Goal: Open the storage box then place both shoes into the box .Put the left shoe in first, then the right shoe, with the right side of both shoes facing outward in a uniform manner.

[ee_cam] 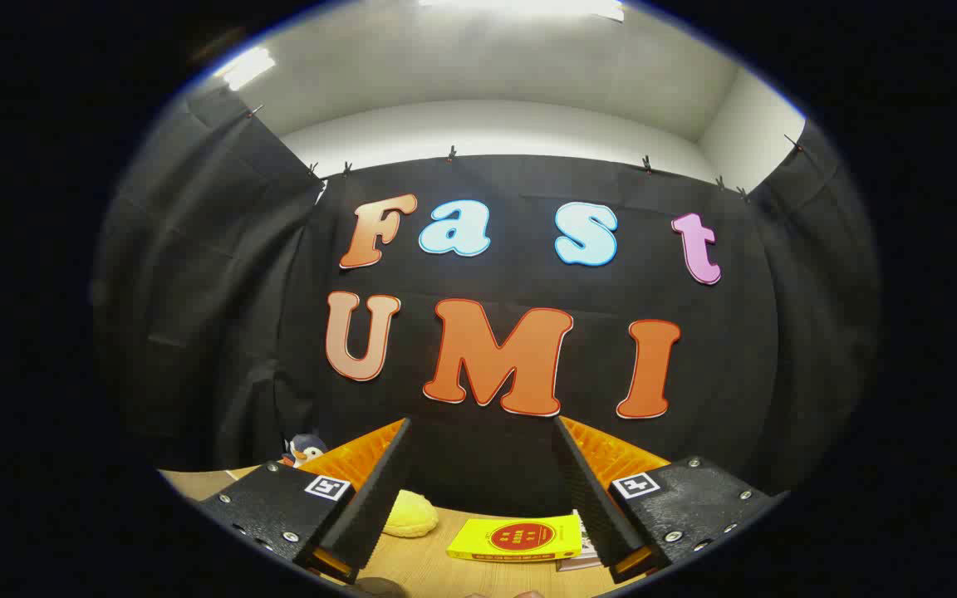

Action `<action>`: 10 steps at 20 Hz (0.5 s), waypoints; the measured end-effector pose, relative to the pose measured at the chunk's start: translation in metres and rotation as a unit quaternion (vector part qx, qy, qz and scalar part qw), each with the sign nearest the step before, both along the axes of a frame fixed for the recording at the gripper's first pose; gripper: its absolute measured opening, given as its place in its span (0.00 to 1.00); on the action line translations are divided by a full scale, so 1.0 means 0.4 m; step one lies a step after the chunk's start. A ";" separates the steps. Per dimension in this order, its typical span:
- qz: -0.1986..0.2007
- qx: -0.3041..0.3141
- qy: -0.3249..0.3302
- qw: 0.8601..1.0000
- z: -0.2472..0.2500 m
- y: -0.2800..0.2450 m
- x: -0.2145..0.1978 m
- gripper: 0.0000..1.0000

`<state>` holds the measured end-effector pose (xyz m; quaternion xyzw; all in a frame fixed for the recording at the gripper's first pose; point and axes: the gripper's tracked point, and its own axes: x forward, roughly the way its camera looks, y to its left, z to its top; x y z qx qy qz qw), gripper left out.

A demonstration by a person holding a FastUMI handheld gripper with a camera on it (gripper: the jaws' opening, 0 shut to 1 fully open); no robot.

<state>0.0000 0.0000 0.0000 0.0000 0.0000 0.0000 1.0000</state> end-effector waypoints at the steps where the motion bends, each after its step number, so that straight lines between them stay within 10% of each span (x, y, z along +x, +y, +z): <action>1: 0.003 0.001 0.003 1.000 -0.004 0.006 -0.005 0.99; 10: 0.016 0.006 0.019 1.000 -0.018 0.022 -0.017 0.99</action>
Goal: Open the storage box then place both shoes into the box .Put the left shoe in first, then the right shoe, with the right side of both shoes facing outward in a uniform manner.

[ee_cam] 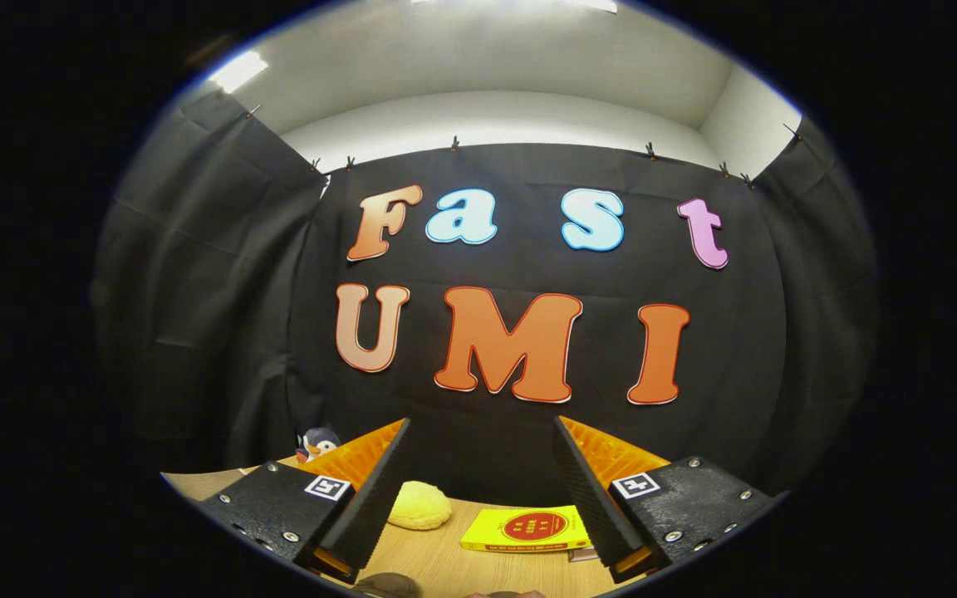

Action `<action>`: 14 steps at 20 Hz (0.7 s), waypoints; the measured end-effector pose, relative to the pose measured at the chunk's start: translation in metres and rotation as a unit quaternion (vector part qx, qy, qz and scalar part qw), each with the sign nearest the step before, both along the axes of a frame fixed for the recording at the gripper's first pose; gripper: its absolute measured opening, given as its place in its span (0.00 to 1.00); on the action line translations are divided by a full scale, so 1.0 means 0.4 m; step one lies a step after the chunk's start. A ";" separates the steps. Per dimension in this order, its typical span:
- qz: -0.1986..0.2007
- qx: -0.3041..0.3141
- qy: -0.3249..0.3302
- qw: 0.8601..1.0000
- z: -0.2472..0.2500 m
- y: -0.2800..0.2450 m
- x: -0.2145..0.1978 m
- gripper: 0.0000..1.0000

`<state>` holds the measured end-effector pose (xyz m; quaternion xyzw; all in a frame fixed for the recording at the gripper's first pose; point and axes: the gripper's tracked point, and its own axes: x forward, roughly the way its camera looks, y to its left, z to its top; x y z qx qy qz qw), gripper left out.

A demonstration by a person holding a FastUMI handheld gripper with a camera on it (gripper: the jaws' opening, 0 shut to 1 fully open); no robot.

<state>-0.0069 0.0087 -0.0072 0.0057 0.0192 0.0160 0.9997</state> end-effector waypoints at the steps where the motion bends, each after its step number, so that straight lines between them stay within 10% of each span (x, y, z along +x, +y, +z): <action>1: 0.000 0.000 0.002 1.000 -0.002 -0.002 -0.004 0.99; 14: 0.032 0.031 0.066 0.997 -0.056 0.035 -0.032 0.98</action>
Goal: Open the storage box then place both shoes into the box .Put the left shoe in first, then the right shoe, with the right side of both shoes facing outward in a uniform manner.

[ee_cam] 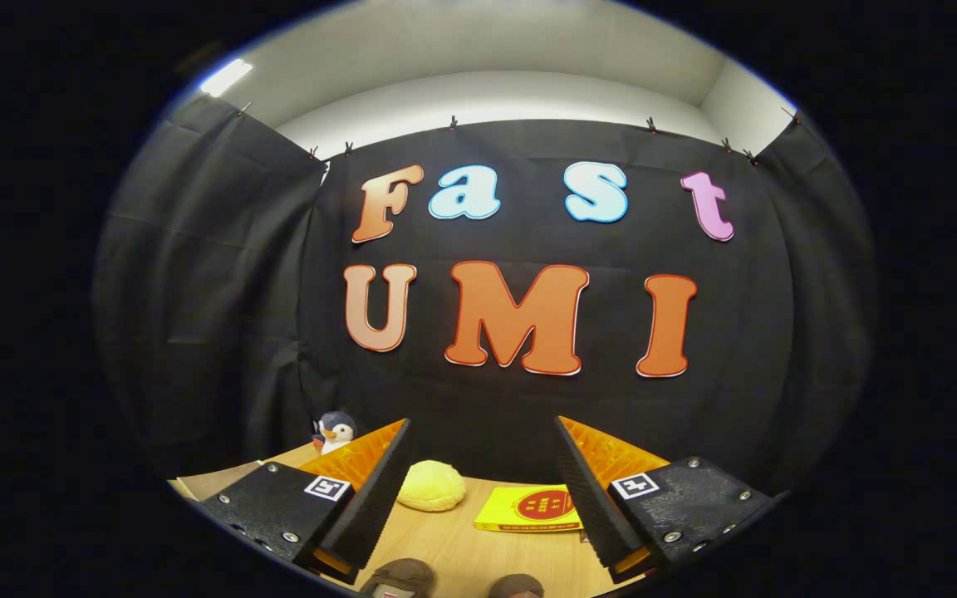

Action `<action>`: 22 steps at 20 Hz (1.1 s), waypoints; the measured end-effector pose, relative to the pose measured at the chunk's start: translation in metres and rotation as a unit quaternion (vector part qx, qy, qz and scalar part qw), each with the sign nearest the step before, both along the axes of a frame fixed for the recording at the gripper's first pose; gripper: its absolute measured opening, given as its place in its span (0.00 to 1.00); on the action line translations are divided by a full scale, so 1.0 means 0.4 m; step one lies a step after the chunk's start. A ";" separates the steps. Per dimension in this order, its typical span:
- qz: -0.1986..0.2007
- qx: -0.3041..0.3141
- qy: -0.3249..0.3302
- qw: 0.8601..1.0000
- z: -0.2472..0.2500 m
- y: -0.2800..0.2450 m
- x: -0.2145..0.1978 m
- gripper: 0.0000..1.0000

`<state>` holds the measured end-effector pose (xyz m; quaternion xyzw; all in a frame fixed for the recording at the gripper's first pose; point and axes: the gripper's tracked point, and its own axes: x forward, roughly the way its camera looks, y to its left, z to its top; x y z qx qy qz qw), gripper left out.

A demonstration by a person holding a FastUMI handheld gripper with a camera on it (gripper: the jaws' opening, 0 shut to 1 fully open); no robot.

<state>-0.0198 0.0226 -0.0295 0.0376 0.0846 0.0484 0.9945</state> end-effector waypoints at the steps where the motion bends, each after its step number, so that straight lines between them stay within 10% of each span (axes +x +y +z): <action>1: 0.010 0.008 0.014 1.000 -0.014 0.013 -0.004 0.98; 11: 0.132 0.103 0.198 0.966 -0.236 0.244 -0.074 0.96; 22: 0.216 0.305 0.401 0.836 -0.406 0.480 -0.187 0.92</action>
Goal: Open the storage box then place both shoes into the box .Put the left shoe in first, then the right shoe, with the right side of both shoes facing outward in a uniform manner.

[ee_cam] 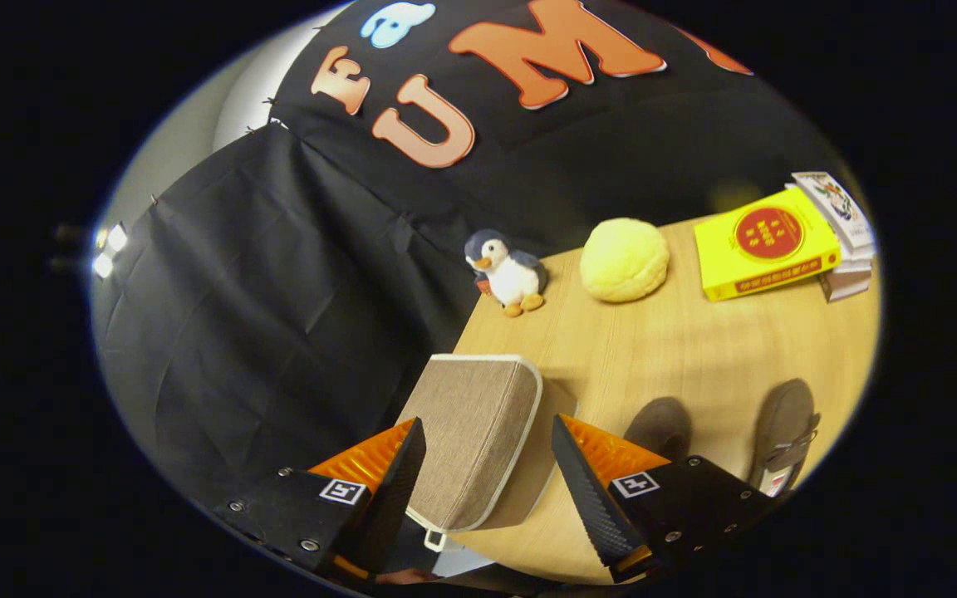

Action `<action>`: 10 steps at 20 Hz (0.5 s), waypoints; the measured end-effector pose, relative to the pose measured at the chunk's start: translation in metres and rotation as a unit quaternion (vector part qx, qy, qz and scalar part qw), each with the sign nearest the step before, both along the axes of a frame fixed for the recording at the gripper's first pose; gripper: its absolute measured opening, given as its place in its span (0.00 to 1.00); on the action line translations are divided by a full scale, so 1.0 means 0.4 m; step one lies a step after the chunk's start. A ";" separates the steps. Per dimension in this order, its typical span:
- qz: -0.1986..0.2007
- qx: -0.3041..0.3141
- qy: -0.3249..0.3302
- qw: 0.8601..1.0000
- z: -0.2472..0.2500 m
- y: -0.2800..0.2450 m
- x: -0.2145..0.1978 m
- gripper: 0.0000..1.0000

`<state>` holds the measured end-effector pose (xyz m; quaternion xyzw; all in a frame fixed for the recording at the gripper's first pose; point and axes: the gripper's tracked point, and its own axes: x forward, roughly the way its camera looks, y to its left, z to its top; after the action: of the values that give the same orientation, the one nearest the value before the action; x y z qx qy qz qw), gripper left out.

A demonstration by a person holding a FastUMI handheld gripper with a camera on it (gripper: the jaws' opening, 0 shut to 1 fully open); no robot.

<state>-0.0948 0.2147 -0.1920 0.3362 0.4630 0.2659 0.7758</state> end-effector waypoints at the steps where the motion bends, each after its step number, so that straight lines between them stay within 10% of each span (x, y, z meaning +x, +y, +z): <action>1: 0.007 0.011 0.019 1.000 -0.022 0.018 -0.016 0.92; 10: 0.043 0.107 0.099 0.988 -0.146 0.132 -0.084 0.92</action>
<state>-0.1284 0.2677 -0.2505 0.4212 0.5207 0.3125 0.6737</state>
